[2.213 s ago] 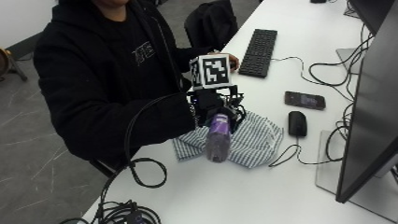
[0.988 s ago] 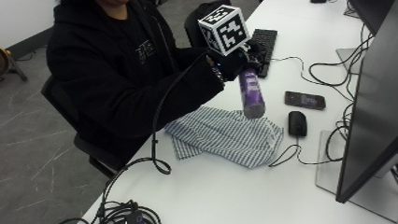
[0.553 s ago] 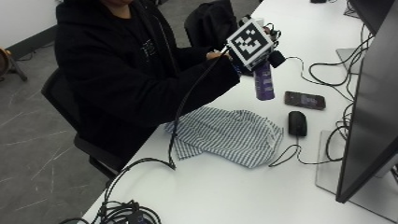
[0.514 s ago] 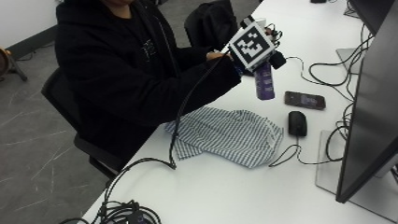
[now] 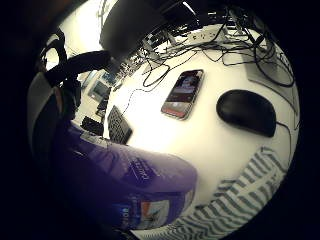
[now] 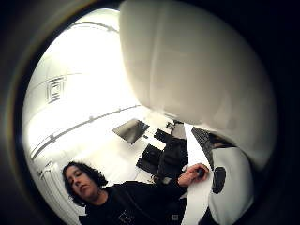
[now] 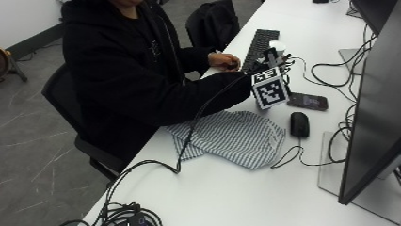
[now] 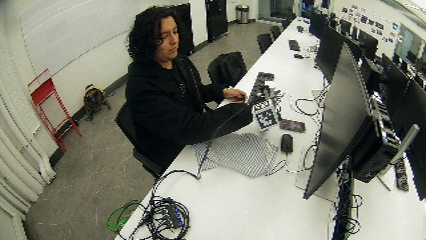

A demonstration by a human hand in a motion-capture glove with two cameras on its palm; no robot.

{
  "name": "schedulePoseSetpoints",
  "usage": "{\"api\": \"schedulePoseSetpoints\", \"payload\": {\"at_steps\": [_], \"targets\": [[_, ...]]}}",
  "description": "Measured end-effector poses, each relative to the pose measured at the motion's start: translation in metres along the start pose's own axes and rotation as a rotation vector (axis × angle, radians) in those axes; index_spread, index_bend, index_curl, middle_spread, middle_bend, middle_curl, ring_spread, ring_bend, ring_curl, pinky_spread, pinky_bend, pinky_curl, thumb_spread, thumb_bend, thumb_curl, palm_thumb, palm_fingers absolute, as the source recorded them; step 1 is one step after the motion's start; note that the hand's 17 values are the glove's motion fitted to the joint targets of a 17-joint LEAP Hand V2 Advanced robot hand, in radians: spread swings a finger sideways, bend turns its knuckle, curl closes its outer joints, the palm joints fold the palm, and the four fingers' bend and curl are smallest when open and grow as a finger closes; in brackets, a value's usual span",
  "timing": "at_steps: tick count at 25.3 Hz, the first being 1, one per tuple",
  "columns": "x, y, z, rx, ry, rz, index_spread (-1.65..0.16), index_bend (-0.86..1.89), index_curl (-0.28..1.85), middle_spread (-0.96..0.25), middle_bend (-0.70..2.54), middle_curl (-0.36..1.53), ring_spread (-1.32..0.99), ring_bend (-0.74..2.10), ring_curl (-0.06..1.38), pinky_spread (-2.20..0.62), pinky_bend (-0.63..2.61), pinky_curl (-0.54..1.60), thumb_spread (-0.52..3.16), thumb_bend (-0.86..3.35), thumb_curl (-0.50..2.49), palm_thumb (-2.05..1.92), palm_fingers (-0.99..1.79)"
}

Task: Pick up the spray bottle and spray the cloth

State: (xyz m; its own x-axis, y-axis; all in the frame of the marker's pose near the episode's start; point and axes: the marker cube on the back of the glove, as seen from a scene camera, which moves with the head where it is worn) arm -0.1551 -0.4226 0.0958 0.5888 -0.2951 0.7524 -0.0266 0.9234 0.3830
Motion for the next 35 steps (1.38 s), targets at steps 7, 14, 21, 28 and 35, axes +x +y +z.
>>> {"api": "schedulePoseSetpoints", "payload": {"at_steps": [7, 14, 21, 28, 35], "targets": [[0.01, 0.009, 0.007, -0.016, -0.068, -0.028, -0.3, 0.15, 0.52, -0.19, 0.43, 0.55, -0.22, 0.54, 0.5, -0.25, 0.42, 0.43, 0.27, -0.02, 0.8, 1.09, 1.2], [0.016, 0.01, 0.009, -0.007, -0.071, -0.063, -0.3, 0.15, 0.51, -0.21, 0.45, 0.55, -0.22, 0.54, 0.5, -0.26, 0.43, 0.43, 0.29, -0.03, 0.8, 1.08, 1.21], [0.017, 0.01, 0.01, -0.013, -0.073, -0.066, -0.31, 0.15, 0.51, -0.22, 0.46, 0.56, -0.23, 0.55, 0.5, -0.27, 0.43, 0.43, 0.3, -0.03, 0.8, 1.07, 1.21], [0.015, 0.013, 0.008, -0.075, -0.085, -0.021, -0.31, 0.14, 0.5, -0.22, 0.46, 0.56, -0.23, 0.55, 0.5, -0.27, 0.43, 0.43, 0.32, -0.02, 0.81, 1.08, 1.18], [0.017, 0.026, 0.003, -0.182, -0.046, 0.05, -0.31, 0.15, 0.5, -0.2, 0.4, 0.54, -0.22, 0.51, 0.49, -0.18, 0.31, 0.4, 0.37, 0.0, 0.81, 1.15, 0.95]]}}
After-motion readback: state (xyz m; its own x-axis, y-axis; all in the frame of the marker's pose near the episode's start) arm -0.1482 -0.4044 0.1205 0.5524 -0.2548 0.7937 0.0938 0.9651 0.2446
